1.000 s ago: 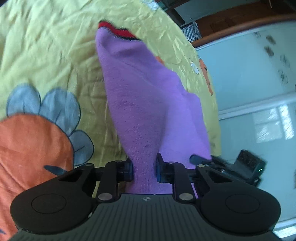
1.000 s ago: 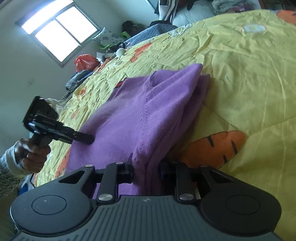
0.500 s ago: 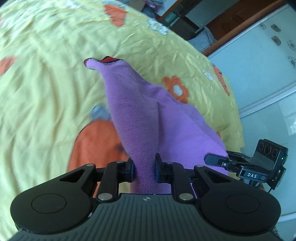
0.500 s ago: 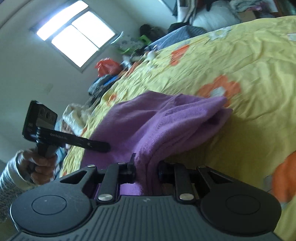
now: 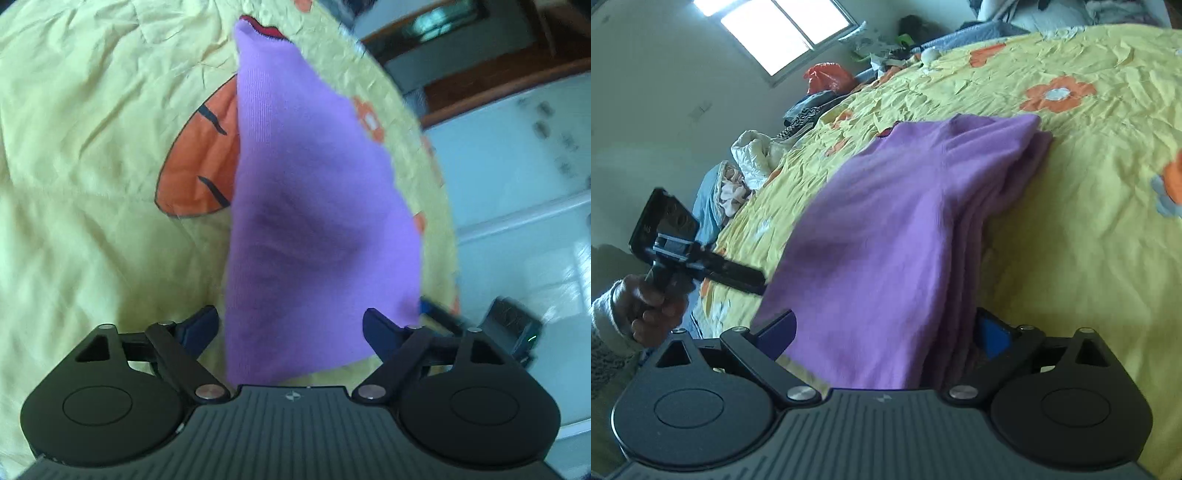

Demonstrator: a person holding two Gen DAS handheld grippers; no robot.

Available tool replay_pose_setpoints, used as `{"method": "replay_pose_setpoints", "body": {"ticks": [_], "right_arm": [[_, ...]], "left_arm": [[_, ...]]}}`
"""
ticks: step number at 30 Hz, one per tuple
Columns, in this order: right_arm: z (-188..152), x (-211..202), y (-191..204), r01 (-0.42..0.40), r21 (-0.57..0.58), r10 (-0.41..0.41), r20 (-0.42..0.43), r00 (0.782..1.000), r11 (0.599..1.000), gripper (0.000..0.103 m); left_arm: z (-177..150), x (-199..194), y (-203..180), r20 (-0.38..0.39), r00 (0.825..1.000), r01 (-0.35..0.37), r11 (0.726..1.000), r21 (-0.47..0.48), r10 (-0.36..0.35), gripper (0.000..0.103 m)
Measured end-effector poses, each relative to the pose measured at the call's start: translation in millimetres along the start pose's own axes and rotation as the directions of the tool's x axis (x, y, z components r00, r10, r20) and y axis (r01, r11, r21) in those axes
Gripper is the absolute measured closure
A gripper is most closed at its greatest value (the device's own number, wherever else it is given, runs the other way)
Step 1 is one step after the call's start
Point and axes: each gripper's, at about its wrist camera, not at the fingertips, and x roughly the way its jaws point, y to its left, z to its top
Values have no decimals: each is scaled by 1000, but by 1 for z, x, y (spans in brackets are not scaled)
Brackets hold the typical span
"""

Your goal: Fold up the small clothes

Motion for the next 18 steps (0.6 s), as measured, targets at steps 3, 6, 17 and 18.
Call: {"method": "replay_pose_setpoints", "body": {"ticks": [3,6,17,18], "right_arm": [[-5,-1,0,15,-19,-15,24,1000,1000,57],[3,4,-5,8,-1,-8,-5,1000,1000,91],[6,-30,-16,84,24,-82,-55,995,996,27],[13,-37,-19,115,19,-115,4,993,993,17]], "left_arm": [[-6,9,5,-2,999,40,996,-83,-40,77],[-6,13,2,-9,999,40,991,-125,-41,93],[-31,-6,0,-23,998,-56,991,-122,53,74],[-23,-16,-3,18,996,-85,992,-92,87,69]]}}
